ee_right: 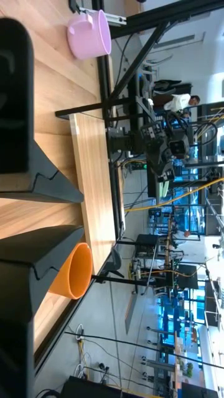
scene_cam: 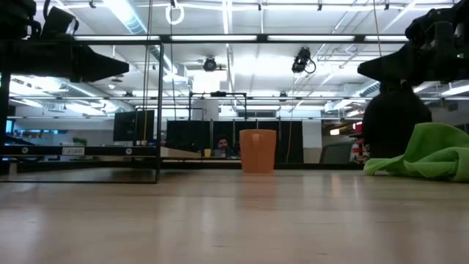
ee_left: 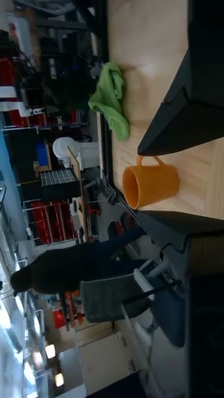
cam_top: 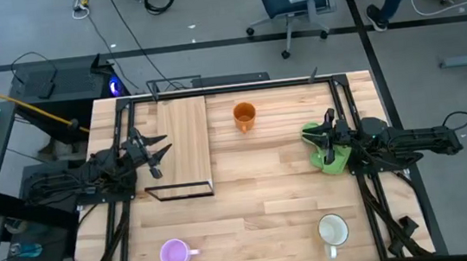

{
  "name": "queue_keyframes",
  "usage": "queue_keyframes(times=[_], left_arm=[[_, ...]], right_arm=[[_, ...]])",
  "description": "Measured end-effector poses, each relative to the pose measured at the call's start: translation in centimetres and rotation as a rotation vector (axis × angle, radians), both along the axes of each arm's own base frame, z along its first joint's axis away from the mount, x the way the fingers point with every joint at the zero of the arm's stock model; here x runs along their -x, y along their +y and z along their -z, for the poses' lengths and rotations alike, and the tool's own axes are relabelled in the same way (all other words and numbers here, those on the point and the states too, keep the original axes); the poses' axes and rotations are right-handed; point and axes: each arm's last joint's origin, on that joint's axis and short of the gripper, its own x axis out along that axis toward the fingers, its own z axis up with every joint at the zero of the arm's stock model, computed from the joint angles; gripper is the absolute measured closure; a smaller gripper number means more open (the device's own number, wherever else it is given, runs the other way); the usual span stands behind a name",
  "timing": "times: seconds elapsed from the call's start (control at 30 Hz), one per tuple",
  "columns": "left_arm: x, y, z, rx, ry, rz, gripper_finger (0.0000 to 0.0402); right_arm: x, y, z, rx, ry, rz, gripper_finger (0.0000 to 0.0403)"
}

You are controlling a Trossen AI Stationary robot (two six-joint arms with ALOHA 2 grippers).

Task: Stack small to large cups/mugs on shelf
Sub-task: Put the pink mug on the shelf

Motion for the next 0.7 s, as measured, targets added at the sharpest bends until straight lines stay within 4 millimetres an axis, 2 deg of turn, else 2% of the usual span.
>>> queue_keyframes(times=[0.43,0.7], left_arm=[[0.0,0.0,-0.02,0.279,-0.139,0.029,0.0239],[0.0,0.0,-0.03,0.302,-0.151,0.031,0.0239]], right_arm=[[0.0,0.0,0.0,0.003,0.0,0.0,0.0326],[0.0,0.0,0.0,0.002,0.0,0.0,0.0326]])
